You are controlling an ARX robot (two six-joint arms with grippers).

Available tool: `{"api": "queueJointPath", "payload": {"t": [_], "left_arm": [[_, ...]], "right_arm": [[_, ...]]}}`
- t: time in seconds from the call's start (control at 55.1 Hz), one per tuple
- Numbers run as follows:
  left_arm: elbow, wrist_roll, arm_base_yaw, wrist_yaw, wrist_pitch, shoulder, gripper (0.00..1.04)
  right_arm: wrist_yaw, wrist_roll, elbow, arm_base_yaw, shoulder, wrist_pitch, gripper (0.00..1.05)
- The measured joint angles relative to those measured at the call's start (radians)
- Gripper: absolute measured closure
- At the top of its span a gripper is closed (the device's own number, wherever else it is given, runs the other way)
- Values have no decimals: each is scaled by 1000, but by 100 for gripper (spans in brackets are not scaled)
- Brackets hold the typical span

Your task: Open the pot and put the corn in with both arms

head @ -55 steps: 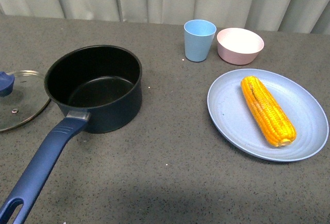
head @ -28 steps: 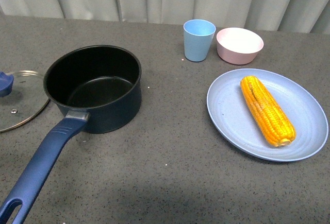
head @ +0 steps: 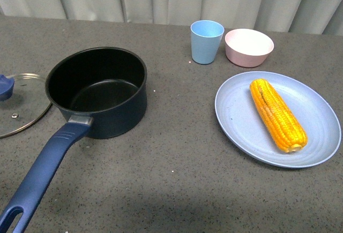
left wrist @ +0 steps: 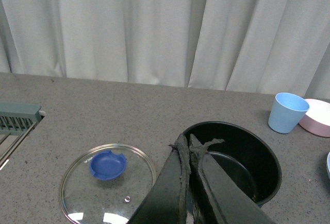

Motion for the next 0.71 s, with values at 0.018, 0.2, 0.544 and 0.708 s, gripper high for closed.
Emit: {"api": "queueJointPath", "payload": {"t": [0.018, 0.2, 0.544, 0.708], "left_arm": [[0, 0, 0, 0, -13, -13, 101], [-1, 0, 0, 0, -116, -125, 101], [-1, 0, -1, 0, -302, -321, 101], [-1, 0, -1, 0, -355, -374, 101]], "right_arm": [[0, 0, 0, 0, 0, 0, 9], [0, 0, 0, 0, 0, 0, 9], [0, 0, 0, 0, 0, 0, 9], [0, 0, 0, 0, 0, 0, 9]]}}
